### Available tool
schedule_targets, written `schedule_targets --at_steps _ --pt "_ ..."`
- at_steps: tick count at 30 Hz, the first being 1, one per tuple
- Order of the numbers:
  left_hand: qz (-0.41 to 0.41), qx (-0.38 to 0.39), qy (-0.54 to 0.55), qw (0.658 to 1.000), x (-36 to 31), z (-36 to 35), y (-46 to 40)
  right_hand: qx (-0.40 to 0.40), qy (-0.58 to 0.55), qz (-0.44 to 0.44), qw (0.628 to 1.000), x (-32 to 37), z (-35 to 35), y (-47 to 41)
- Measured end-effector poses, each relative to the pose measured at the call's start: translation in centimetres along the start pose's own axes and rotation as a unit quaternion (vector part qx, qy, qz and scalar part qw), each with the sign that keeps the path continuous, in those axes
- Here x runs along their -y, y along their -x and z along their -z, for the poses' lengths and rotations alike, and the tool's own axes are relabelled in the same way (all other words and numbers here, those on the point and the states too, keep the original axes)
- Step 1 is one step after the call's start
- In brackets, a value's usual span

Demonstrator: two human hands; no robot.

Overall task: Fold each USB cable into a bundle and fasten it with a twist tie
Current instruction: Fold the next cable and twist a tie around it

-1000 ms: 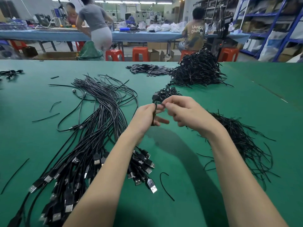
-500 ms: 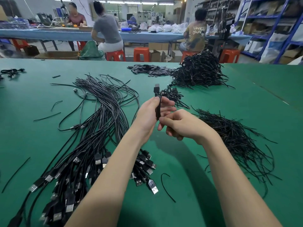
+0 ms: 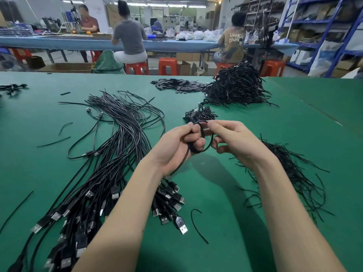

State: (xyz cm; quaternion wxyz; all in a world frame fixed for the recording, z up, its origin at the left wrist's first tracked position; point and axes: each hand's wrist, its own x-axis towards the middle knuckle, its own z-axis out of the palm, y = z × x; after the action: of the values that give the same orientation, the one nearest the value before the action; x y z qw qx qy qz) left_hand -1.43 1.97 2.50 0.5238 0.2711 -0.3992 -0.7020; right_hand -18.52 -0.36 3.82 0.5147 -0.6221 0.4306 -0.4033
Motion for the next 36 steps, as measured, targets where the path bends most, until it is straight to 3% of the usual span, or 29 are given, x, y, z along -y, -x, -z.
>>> schedule_targets --at_steps 2,5,10,17,19,23,27,33,36 --pt "-0.023 -0.047 -0.028 0.998 0.5 -0.2 -0.6 -0.013 -0.017 0.000 1.000 0.0 -0.4 -0.1" --pt "-0.092 -0.134 -0.173 0.972 1.7 -0.2 -1.4 -0.018 -0.050 -0.002 0.999 -0.1 -0.7 -0.4" --pt "-0.159 -0.171 -0.387 0.892 2.8 -0.9 -1.3 -0.051 -0.029 0.019 0.998 -0.6 -1.1 -0.8" --pt "-0.237 -0.201 -0.555 0.772 3.2 -2.1 -1.0 -0.095 0.076 0.086 0.989 -1.1 -2.3 -1.1" --pt "-0.233 -0.209 -0.579 0.753 3.3 -2.3 -1.0 -0.118 0.113 0.097 0.982 -1.1 -2.6 -1.1" --pt "-0.178 -0.196 -0.580 0.770 3.1 -2.2 -0.9 -0.105 0.144 0.087 0.980 -1.1 -2.6 -1.0" --pt "-0.148 -0.192 -0.594 0.767 2.9 -2.1 -0.6 -0.058 0.108 0.076 0.990 -0.8 -2.6 -0.8" --pt "-0.154 -0.161 -0.603 0.766 3.1 -2.6 -0.6 -0.141 0.073 0.082 0.984 -1.1 -2.2 -1.2" --pt "-0.154 -0.149 -0.603 0.768 3.4 -2.4 -0.9 -0.143 0.028 0.064 0.987 -1.0 -1.8 -1.2"
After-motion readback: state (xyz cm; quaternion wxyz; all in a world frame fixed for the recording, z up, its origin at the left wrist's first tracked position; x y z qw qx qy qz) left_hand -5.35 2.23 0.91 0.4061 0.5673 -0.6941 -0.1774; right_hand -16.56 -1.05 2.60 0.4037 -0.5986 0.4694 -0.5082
